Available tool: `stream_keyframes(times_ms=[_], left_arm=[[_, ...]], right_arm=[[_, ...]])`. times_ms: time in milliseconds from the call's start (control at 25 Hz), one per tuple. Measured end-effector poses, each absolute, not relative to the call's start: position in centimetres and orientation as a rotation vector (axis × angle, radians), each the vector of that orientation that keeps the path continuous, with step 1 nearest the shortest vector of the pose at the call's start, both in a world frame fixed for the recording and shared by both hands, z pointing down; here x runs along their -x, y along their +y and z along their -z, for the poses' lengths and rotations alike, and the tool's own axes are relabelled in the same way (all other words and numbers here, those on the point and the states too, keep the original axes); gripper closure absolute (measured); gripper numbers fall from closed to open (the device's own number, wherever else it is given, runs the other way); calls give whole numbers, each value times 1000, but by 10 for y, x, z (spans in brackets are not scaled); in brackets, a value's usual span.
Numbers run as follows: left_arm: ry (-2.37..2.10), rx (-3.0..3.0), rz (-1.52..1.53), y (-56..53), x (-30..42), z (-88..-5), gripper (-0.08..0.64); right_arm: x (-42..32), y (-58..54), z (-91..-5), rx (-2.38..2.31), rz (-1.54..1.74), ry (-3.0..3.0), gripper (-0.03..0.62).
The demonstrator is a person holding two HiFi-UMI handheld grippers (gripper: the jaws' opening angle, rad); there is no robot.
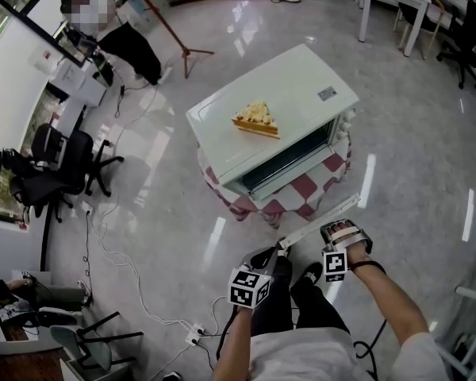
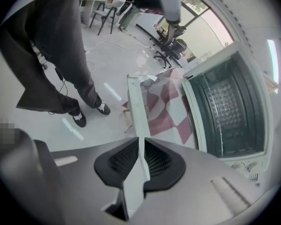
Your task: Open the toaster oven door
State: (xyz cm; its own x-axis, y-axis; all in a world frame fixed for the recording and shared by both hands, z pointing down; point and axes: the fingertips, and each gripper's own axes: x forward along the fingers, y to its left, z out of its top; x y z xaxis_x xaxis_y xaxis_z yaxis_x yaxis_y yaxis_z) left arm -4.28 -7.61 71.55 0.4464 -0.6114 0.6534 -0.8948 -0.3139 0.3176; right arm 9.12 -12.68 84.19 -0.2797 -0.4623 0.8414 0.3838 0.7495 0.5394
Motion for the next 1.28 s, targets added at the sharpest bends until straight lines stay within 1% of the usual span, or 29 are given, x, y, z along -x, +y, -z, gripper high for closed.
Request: stream_keyframes(times_ms=[320, 560, 760, 1080, 1280], left_arm=[[-1194, -2127, -552, -108, 19, -698, 558], [-1161, -2179, -526, -125, 12, -686, 558], [-1100, -2255, -518, -134, 6, -667, 558], [-1049, -2308, -461, -130, 21, -650, 558], [-1036, -2338, -447, -125, 36, -646, 558]], right_arm=[[-81, -134, -786, -336, 435, -1920, 554], [-78, -139, -743, -577, 34, -2103, 541], [-76, -142, -712, -751, 7, -2085, 545], [-58, -133, -682, -1069, -392, -2179, 545], [-54, -129, -664, -1212, -473, -2209, 545]])
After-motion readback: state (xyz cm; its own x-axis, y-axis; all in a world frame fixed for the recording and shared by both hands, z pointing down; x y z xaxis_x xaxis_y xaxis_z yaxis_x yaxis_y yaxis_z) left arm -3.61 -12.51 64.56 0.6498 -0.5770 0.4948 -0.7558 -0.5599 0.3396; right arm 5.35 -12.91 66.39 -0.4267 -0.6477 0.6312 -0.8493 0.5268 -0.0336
